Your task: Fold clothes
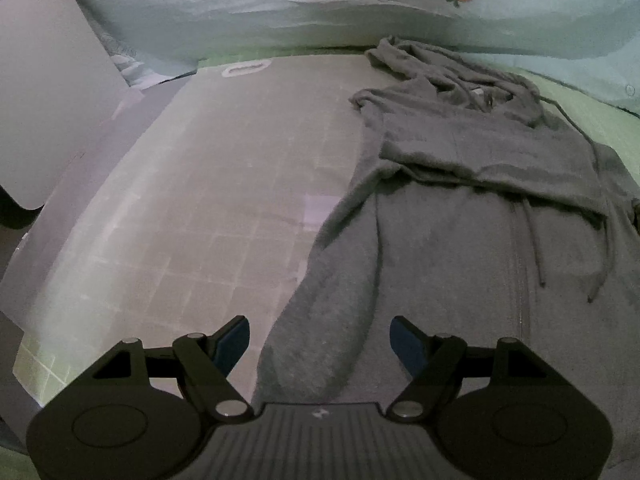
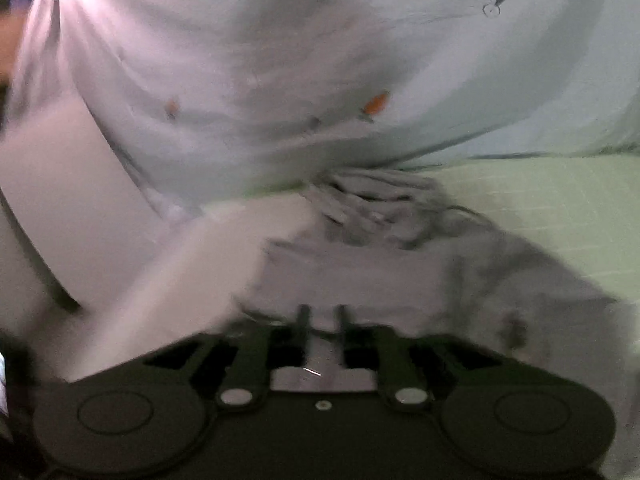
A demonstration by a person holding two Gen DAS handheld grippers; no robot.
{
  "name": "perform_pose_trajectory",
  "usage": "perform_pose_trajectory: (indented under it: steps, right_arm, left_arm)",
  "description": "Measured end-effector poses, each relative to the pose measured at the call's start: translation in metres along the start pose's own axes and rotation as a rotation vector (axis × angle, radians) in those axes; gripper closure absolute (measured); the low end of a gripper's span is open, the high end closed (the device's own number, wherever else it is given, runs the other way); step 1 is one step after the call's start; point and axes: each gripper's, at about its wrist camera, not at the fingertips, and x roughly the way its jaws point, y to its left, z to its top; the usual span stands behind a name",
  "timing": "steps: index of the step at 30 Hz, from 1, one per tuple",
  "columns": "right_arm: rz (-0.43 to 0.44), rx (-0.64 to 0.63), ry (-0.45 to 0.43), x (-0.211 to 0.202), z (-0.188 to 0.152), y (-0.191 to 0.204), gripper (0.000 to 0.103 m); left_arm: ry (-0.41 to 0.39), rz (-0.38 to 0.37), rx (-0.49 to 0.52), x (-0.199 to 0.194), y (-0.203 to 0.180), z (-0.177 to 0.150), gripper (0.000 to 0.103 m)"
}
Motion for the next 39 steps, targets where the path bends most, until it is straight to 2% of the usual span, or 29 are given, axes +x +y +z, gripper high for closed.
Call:
perform_pose_trajectory:
  steps: [3,6,9,11,15,17,18,19,20,21,22,25,28,30,31,33,36,38,39]
  right_arm:
    - [-0.212,0.073,-0.004,-0.008,-0.012,-0.038,0.055]
    - [-0.416,0.172,-0.041,-0.028,-0.024,-0.081,0.043]
    - [-0.577,0.262,-0.052,-0.042,-0.037,-0.12,0.037]
    - [-0.645,0.3,-0.026,-0.046,-0.045,-0.142,0.031]
    - [-0.628,0.373,0.066,-0.036,-0.062,-0.169,0.027]
    - [-0.598,0.356,0.064,-0.037,-0.066,-0.168,0.027]
    - [-0.576,0.354,0.064,-0.037,-0.066,-0.168,0.04]
    - [-0.552,0.354,0.064,-0.037,-0.065,-0.168,0.077]
    - [-0.524,0.378,0.065,-0.035,-0.062,-0.169,0.091]
    - [-0.496,0.406,0.066,-0.033,-0.059,-0.17,0.1]
    - [-0.466,0.442,0.062,-0.031,-0.056,-0.172,0.103]
    - [-0.399,0.494,0.017,-0.032,-0.046,-0.165,0.103]
    - [-0.262,0.493,-0.064,-0.035,-0.025,-0.137,0.103]
    - [-0.188,0.429,-0.093,-0.033,-0.007,-0.112,0.103]
    - [-0.184,0.382,-0.102,-0.033,0.0,-0.099,0.103]
    - [-0.242,0.284,-0.108,-0.029,0.01,-0.08,0.102]
    - [-0.429,0.127,-0.053,-0.016,0.002,-0.077,0.065]
    - [-0.538,0.059,-0.019,-0.014,-0.011,-0.085,0.064]
    - [-0.573,0.07,-0.002,-0.014,-0.018,-0.094,0.064]
  left_arm:
    - [0.009,0.002,-0.002,0.001,0.002,-0.002,0.025]
    - [0.024,0.006,-0.01,0.003,0.006,-0.004,0.025]
    - [0.029,0.009,-0.012,0.004,0.007,-0.004,0.025]
    - [0.028,0.008,-0.004,0.004,0.005,-0.004,0.025]
    - [0.023,0.0,0.024,0.003,0.001,-0.003,0.025]
    - [0.02,-0.003,0.033,0.002,0.0,-0.003,0.025]
    - [0.02,-0.004,0.033,0.002,0.0,-0.003,0.025]
    - [0.019,-0.004,0.032,0.002,0.001,-0.003,0.025]
    - [0.018,-0.004,0.031,0.002,0.002,-0.003,0.025]
    - [0.017,-0.004,0.03,0.002,0.003,-0.002,0.025]
    - [0.016,-0.003,0.028,0.002,0.003,-0.002,0.025]
    - [0.013,-0.003,0.024,0.002,0.006,-0.002,0.025]
    - [0.011,-0.001,0.019,0.002,0.009,-0.002,0.025]
    - [0.01,0.004,0.011,0.002,0.013,-0.002,0.025]
    - [0.009,0.006,0.006,0.001,0.015,-0.002,0.025]
    - [0.008,0.011,-0.003,0.001,0.019,-0.002,0.025]
    - [0.01,0.016,-0.012,0.0,0.024,-0.004,0.025]
    - [0.014,0.018,-0.016,0.0,0.026,-0.006,0.025]
    - [0.016,0.019,-0.019,0.0,0.027,-0.007,0.024]
